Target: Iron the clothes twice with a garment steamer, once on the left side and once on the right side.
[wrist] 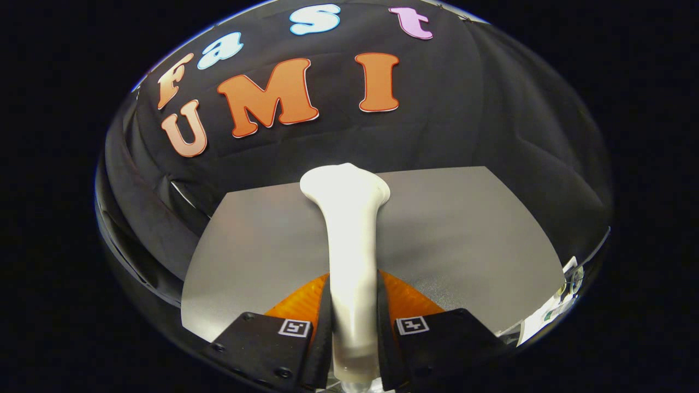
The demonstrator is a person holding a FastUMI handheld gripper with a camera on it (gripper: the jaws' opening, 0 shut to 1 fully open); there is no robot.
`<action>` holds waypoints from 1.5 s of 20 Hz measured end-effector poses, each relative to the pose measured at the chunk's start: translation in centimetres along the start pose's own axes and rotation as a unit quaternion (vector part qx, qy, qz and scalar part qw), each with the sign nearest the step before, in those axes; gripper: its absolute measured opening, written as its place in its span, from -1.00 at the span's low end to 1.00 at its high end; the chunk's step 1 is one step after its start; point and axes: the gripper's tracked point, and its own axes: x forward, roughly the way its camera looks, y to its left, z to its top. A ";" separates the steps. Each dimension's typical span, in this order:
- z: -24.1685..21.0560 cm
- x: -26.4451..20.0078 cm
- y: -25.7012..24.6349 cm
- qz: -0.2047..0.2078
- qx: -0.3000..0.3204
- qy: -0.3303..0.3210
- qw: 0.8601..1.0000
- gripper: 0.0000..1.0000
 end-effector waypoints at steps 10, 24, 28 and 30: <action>-1.0 -4.7 2.1 -0.004 0.063 -0.054 0.997 -0.14; -1.5 -19.9 11.9 -0.072 0.088 -0.150 0.982 -0.15; -2.2 -22.8 19.1 -0.051 0.081 -0.175 0.980 -0.15; -2.2 -23.2 22.3 -0.044 0.070 -0.185 0.979 -0.15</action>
